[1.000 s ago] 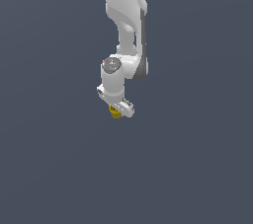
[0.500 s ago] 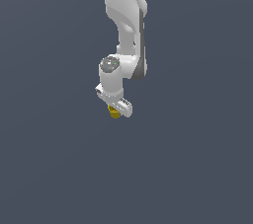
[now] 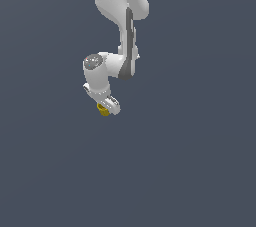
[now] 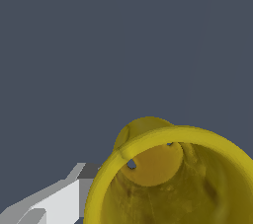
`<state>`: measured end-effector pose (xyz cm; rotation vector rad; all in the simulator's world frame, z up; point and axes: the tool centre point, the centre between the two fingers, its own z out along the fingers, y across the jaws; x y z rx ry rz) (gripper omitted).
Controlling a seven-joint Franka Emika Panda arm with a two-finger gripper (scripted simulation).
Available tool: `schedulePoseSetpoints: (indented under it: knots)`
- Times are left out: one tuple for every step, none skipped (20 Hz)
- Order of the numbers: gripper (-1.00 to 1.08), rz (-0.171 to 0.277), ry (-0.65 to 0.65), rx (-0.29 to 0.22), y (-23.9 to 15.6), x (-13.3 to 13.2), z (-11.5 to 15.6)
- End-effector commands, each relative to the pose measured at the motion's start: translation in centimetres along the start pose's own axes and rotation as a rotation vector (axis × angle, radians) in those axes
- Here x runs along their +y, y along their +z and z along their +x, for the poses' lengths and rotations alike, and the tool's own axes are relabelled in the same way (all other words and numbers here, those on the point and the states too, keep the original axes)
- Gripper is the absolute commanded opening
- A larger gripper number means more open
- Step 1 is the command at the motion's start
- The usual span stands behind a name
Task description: Pick up the object and move it to a goal position.
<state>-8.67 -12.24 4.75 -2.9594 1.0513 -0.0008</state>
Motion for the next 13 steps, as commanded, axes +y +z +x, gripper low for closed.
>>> schedulePoseSetpoints:
  knots:
    - [-1.0, -0.001, 0.002, 0.0, 0.0, 2.3, 0.9]
    - [-1.0, -0.001, 0.002, 0.0, 0.0, 3.1, 1.1]
    - [-1.0, -0.001, 0.002, 0.0, 0.0, 3.7, 1.4]
    - [-1.0, -0.001, 0.002, 0.0, 0.0, 4.4, 1.7]
    - [-1.0, -0.001, 0.002, 0.0, 0.0, 4.9, 1.9]
    - [-1.0, -0.001, 0.002, 0.0, 0.0, 5.4, 2.1]
    - [-1.0, -0.001, 0.002, 0.0, 0.0, 5.8, 2.3]
    - [-1.0, -0.001, 0.002, 0.0, 0.0, 6.2, 2.5]
    - [-1.0, -0.001, 0.002, 0.0, 0.0, 6.5, 2.6]
    - [-1.0, -0.001, 0.002, 0.0, 0.0, 6.7, 2.7]
    - [-1.0, -0.001, 0.002, 0.0, 0.0, 6.9, 2.8]
    - [-1.0, -0.001, 0.002, 0.0, 0.0, 7.0, 2.8]
    - [-1.0, -0.001, 0.002, 0.0, 0.0, 7.0, 2.8]
